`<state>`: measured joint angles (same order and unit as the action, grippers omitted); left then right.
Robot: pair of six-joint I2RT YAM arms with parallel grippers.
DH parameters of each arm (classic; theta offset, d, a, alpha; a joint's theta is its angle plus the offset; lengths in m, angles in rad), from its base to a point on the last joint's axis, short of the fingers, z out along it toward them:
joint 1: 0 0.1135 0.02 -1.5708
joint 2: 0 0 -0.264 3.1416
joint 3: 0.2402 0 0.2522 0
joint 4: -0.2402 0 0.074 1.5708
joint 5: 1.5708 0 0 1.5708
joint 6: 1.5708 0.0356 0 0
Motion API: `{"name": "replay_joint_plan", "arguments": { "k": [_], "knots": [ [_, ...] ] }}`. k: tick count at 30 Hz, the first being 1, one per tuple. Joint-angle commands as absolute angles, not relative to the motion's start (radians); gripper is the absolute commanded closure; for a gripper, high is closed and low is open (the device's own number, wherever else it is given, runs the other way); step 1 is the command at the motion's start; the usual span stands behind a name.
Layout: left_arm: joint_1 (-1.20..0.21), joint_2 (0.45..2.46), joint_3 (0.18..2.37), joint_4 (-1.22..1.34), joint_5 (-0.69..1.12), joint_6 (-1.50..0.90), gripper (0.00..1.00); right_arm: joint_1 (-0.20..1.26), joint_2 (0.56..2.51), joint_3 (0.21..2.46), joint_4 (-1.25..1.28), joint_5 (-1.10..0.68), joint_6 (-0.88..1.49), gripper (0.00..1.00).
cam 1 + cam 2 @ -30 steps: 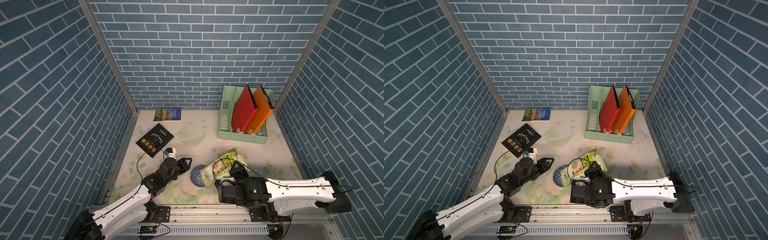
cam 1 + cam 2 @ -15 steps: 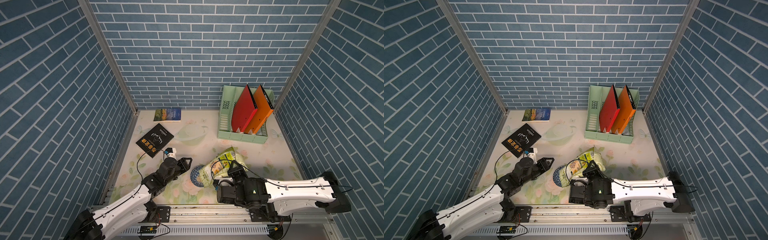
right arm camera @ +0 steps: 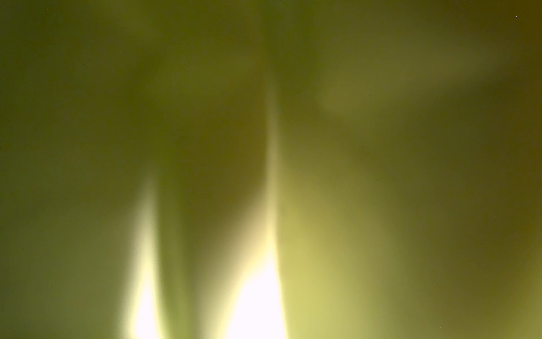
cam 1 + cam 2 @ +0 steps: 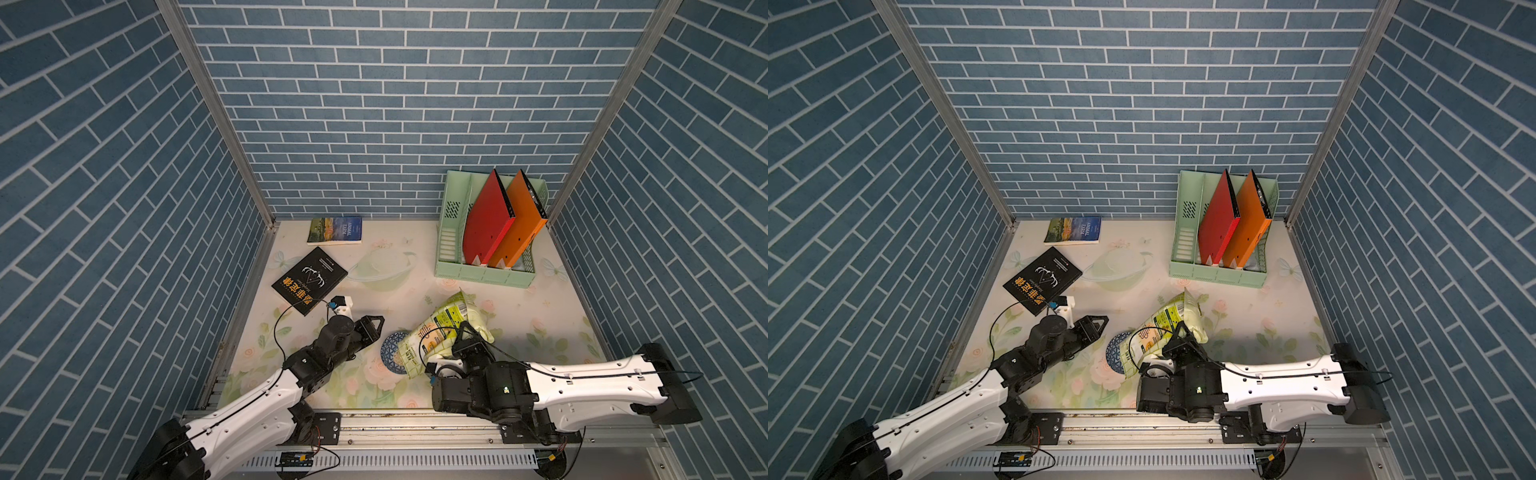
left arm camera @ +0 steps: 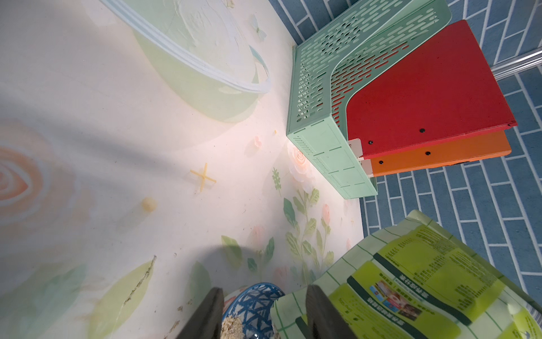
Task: Pour the oats into the breakfast bowl
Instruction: Pour the oats into the bowl.
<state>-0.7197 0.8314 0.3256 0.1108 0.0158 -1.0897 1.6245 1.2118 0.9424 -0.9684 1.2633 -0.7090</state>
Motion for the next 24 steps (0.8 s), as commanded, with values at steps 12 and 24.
{"name": "replay_joint_plan", "arguments": {
  "k": [12,24],
  "knots": [
    [-0.725,0.839,0.308,0.139,0.001,-1.091,0.49,1.64,1.205,0.958,-0.878,1.476,-0.761,1.0],
    [-0.724,0.843,0.302,0.143,0.002,-1.094,0.49,1.662,1.211,0.95,-0.87,1.492,-0.765,1.0]
  ]
}}
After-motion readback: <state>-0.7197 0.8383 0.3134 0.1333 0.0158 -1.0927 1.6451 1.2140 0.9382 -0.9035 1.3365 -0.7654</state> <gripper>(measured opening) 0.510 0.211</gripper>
